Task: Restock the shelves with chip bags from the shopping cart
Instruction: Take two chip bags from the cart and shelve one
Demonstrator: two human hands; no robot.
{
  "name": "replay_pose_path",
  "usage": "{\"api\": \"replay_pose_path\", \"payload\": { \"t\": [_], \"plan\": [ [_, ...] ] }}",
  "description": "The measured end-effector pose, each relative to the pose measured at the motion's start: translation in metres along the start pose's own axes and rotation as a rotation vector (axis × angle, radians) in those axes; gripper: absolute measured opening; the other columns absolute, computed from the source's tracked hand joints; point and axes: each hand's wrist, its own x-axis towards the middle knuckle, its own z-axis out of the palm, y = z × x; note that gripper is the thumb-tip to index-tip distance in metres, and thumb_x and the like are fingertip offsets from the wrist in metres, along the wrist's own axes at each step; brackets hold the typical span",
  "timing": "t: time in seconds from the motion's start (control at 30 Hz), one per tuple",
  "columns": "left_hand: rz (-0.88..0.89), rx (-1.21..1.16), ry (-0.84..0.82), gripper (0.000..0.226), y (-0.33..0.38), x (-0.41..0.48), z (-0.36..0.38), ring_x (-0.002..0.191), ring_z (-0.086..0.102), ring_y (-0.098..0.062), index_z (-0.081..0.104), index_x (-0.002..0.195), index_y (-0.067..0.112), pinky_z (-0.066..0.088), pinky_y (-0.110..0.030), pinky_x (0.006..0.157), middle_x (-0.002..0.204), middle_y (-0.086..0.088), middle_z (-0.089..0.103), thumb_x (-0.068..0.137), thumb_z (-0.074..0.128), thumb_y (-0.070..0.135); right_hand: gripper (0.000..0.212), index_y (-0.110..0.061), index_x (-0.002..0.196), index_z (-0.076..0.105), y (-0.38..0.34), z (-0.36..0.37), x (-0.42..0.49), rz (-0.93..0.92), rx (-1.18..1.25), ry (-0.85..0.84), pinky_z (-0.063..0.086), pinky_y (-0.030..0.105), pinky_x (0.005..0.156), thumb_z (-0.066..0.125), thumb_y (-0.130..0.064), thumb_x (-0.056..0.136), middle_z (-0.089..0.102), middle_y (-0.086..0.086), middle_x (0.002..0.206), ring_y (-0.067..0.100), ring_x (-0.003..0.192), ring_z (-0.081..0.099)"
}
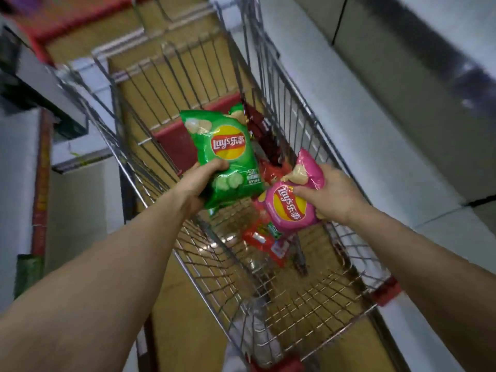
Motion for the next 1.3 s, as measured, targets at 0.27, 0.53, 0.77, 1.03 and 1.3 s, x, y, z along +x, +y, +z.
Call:
{"api": "replay_pose_path", "payload": {
  "t": [0.27, 0.53, 0.77, 1.03, 1.3],
  "plan": [
    [0.090, -0.080, -0.280, 0.020, 0.076, -0.114, 0.049, 0.067, 0.070, -0.020, 0.065, 0.098, 0.011, 0.059, -0.032, 0.066, 0.083, -0.008, 0.074, 0.083, 0.059, 0.021, 0.040, -0.016, 0.115, 0.063, -0.063, -0.100, -0.057, -0.104, 0.205, 0.257, 0.056, 0.044, 0.085, 0.075, -0.032, 0.081, 0.069, 0.007, 0.104, 0.025, 0.091, 0.068],
    [0.328, -0.082, -0.504, 0.090, 0.140, -0.202, 0.107, 0.095, 0.069, -0.028, 0.064, 0.119, 0.015, 0.050, -0.047, 0.094, 0.115, -0.011, 0.070, 0.036, 0.093, 0.038, 0.032, -0.017, 0.116, 0.063, -0.124, -0.199, -0.136, -0.290, 0.440, 0.440, 0.056, 0.032, 0.074, 0.071, -0.028, 0.086, 0.070, 0.004, 0.103, 0.019, 0.085, 0.069],
    [0.481, -0.020, -0.689, 0.086, 0.180, -0.269, 0.152, 0.104, 0.065, -0.032, 0.065, 0.120, 0.021, 0.044, -0.058, 0.097, 0.124, -0.011, 0.066, 0.041, 0.088, 0.045, 0.026, -0.016, 0.108, 0.063, -0.148, -0.264, -0.199, -0.364, 0.756, 0.553, 0.058, 0.047, 0.084, 0.072, -0.028, 0.086, 0.073, 0.007, 0.099, 0.025, 0.087, 0.072],
    [0.594, -0.084, -0.741, 0.039, 0.213, -0.337, 0.226, 0.094, 0.068, -0.028, 0.061, 0.116, 0.019, 0.046, -0.052, 0.096, 0.109, -0.009, 0.071, 0.082, 0.059, 0.037, 0.033, -0.012, 0.106, 0.067, -0.159, -0.332, -0.253, -0.477, 0.762, 0.586, 0.057, 0.051, 0.086, 0.076, -0.029, 0.080, 0.075, 0.009, 0.097, 0.027, 0.089, 0.072],
    [0.627, -0.005, -0.813, 0.043, 0.242, -0.389, 0.315, 0.091, 0.066, -0.025, 0.065, 0.110, 0.020, 0.047, -0.047, 0.098, 0.102, -0.008, 0.072, 0.074, 0.063, 0.042, 0.066, -0.014, 0.112, 0.062, -0.144, -0.398, -0.309, -0.468, 0.661, 0.825, 0.060, 0.039, 0.075, 0.079, -0.046, 0.056, 0.071, 0.004, 0.100, 0.022, 0.089, 0.069]
  ]
}}
